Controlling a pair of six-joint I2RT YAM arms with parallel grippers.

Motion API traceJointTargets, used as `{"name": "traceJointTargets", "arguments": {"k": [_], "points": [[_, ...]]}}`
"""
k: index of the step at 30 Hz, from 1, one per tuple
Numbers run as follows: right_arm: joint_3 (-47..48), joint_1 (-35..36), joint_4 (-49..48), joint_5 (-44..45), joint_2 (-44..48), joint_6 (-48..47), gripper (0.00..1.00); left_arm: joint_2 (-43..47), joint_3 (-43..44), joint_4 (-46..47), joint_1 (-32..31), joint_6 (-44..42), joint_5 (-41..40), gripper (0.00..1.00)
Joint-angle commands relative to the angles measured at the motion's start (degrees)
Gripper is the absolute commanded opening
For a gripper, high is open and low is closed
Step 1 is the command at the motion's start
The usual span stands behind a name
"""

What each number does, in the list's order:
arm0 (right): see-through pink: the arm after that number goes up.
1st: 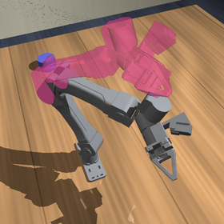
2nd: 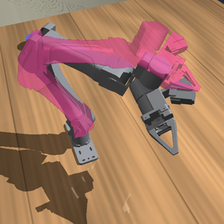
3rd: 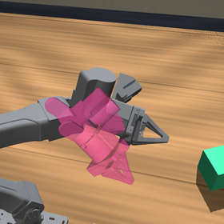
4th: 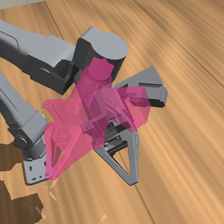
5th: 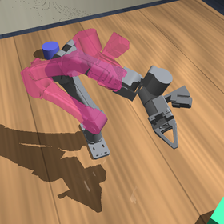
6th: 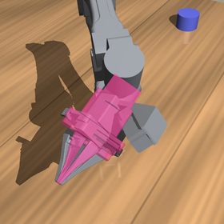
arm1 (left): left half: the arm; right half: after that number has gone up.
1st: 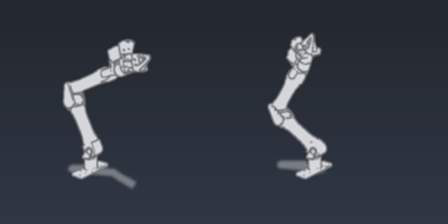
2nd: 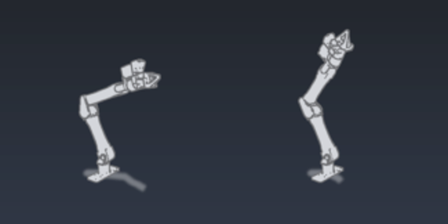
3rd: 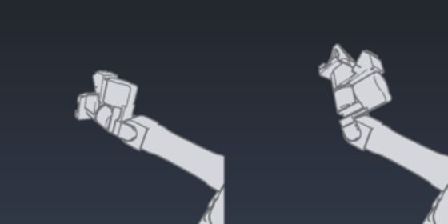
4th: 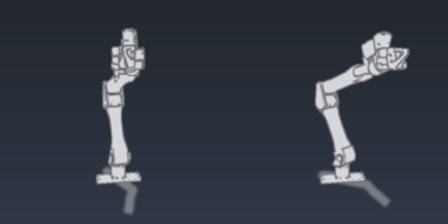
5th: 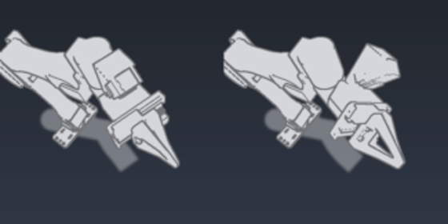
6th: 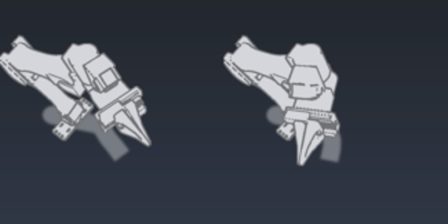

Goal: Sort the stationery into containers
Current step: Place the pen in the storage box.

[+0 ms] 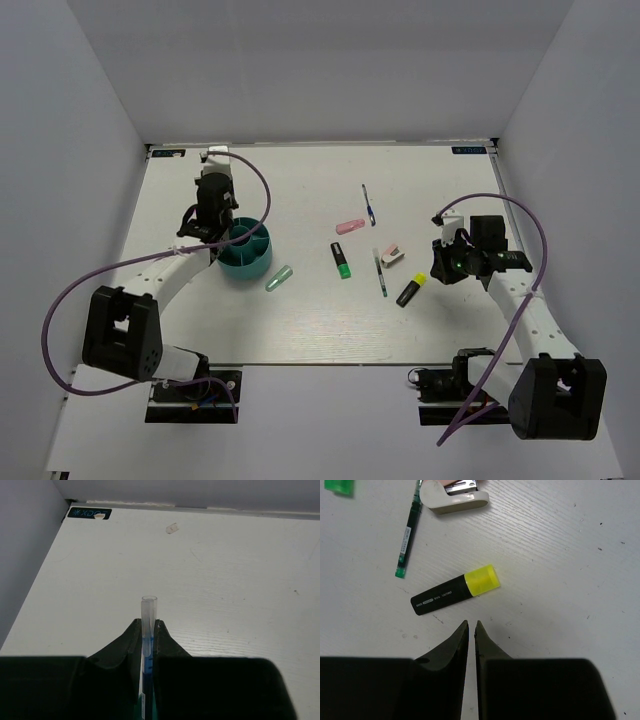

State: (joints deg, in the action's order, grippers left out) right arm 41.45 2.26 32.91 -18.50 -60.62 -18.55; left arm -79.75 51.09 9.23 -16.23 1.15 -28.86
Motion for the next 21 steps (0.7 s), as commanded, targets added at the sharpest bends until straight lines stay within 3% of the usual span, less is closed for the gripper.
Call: {"name": "traceJointTargets", "arguments": {"k": [1, 9, 21], "points": [[0.3, -0.2, -1.2, 0.3, -1.0, -1.0, 0.13, 0.1, 0.5, 4.7, 0.2, 0.0, 4.1, 0.01], [0.3, -0.2, -1.1, 0.8, -1.8, -1.5, 0.13, -0.8, -1.8, 8.4, 0.8, -0.2, 13.5, 0.01], [0.4, -0.2, -0.9, 0.7, -1.9, -1.6, 0.13, 0.6, -10.7, 17.2, 2.7, -0.7, 18.4, 0.01]]}}
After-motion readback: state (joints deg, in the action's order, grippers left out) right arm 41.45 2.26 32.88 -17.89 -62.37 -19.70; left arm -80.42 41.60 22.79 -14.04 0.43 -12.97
